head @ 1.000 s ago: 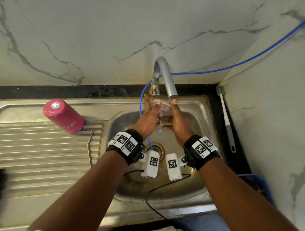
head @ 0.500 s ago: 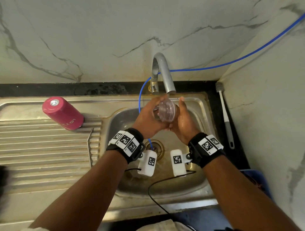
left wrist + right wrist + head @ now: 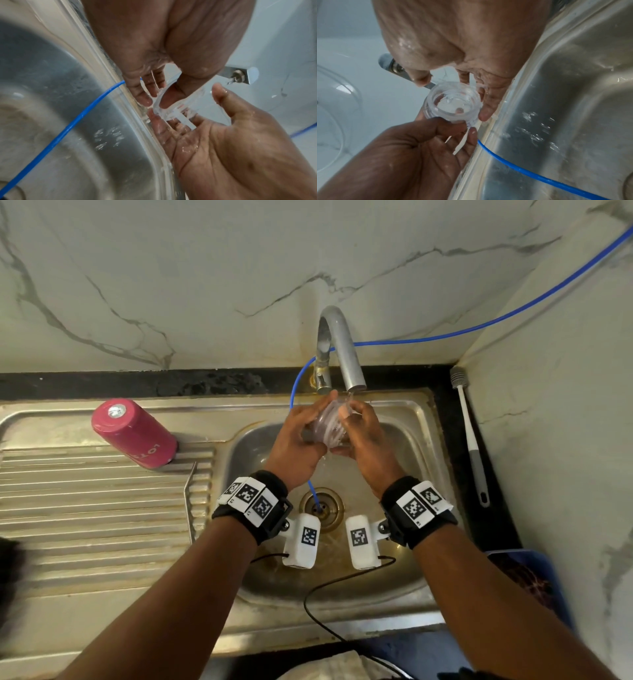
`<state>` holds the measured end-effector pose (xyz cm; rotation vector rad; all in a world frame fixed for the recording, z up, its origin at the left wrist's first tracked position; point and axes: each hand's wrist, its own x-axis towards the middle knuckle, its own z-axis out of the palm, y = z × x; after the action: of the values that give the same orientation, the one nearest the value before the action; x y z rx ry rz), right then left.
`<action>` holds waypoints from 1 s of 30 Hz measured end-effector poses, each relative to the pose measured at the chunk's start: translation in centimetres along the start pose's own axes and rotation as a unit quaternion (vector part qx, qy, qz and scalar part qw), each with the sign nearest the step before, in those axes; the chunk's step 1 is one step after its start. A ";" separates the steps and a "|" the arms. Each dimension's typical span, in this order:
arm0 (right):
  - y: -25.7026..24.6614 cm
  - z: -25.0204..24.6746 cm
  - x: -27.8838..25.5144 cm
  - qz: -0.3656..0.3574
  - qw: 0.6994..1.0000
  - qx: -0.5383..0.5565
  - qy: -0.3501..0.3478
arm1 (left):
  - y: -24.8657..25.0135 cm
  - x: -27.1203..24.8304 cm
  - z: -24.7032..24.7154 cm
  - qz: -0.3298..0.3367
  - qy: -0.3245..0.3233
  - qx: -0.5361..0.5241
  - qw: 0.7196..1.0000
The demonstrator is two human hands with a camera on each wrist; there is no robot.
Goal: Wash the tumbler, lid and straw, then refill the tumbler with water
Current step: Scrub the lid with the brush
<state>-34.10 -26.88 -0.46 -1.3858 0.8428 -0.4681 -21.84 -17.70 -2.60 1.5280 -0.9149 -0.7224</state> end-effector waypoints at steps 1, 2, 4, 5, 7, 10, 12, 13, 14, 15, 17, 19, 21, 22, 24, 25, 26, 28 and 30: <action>0.2 -0.2 -0.1 -0.019 0.999 -0.034 -0.003 | 0.0 0.1 -0.1 0.000 0.010 -0.009 1.000; 0.4 -0.4 -0.1 -0.045 0.996 -0.081 -0.007 | 0.0 0.1 -0.1 -0.004 0.013 -0.030 0.999; 0.8 -0.8 -0.3 -0.089 0.985 -0.148 -0.011 | 0.1 0.2 -0.2 -0.016 0.017 -0.079 0.997; 1.0 -1.0 -0.3 -0.104 0.982 -0.156 -0.010 | 0.0 0.2 -0.2 -0.024 0.019 -0.108 0.994; 1.1 -1.4 -0.3 -0.133 0.977 -0.164 -0.005 | 0.0 0.1 -0.1 -0.051 0.013 -0.177 0.983; 0.7 -1.7 -0.6 -0.182 0.961 -0.208 0.008 | -0.1 -0.3 -0.4 -0.116 0.011 -0.275 0.954; -0.1 -2.0 -0.9 -0.202 0.948 -0.244 0.010 | -0.1 -0.5 -0.5 -0.154 0.017 -0.323 0.934; -0.4 -2.1 -1.0 -0.210 0.943 -0.259 0.005 | 0.1 -0.5 -0.6 -0.170 0.023 -0.345 0.923; -0.6 -2.2 -1.1 -0.218 0.937 -0.274 -0.002 | 0.1 -0.4 -0.7 -0.183 0.026 -0.368 0.911; -0.7 -2.3 -1.2 -0.223 0.930 -0.292 -0.009 | 0.2 -0.4 -0.7 -0.194 0.023 -0.389 0.900; -0.7 -2.2 -1.3 -0.226 0.920 -0.321 -0.016 | 0.1 -0.3 -0.6 -0.216 0.015 -0.412 0.885; -0.6 -2.1 -1.3 -0.228 0.917 -0.328 -0.009 | -0.2 -0.3 -0.5 -0.243 0.009 -0.426 0.871; -0.4 -2.0 -1.2 -0.229 0.918 -0.324 0.004 | -0.1 -0.4 -0.4 -0.274 0.005 -0.428 0.861; -0.4 -2.0 -1.2 -0.227 0.919 -0.322 0.010 | 0.0 -0.4 -0.3 -0.281 0.000 -0.425 0.860; -0.4 -2.0 -1.1 -0.215 0.922 -0.323 0.018 | 0.5 -0.5 -0.2 -0.284 -0.021 -0.413 0.865; -0.5 -2.0 -1.0 -0.208 0.922 -0.325 0.022 | 0.8 -0.5 -0.1 -0.284 -0.032 -0.406 0.868; -0.5 -2.1 -1.0 -0.201 0.923 -0.328 0.025 | 1.0 -0.6 0.0 -0.288 -0.038 -0.394 0.872; -0.6 -2.3 -0.9 -0.178 0.929 -0.323 0.030 | 1.3 -0.5 0.1 -0.297 -0.046 -0.373 0.878; -0.4 -2.5 -0.6 -0.152 0.937 -0.311 0.040 | 1.6 -0.4 0.3 -0.304 -0.049 -0.349 0.885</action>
<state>-36.29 -28.13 0.13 -2.1150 0.8853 -0.5202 -22.52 -17.57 -1.07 1.1038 -0.1563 -1.4127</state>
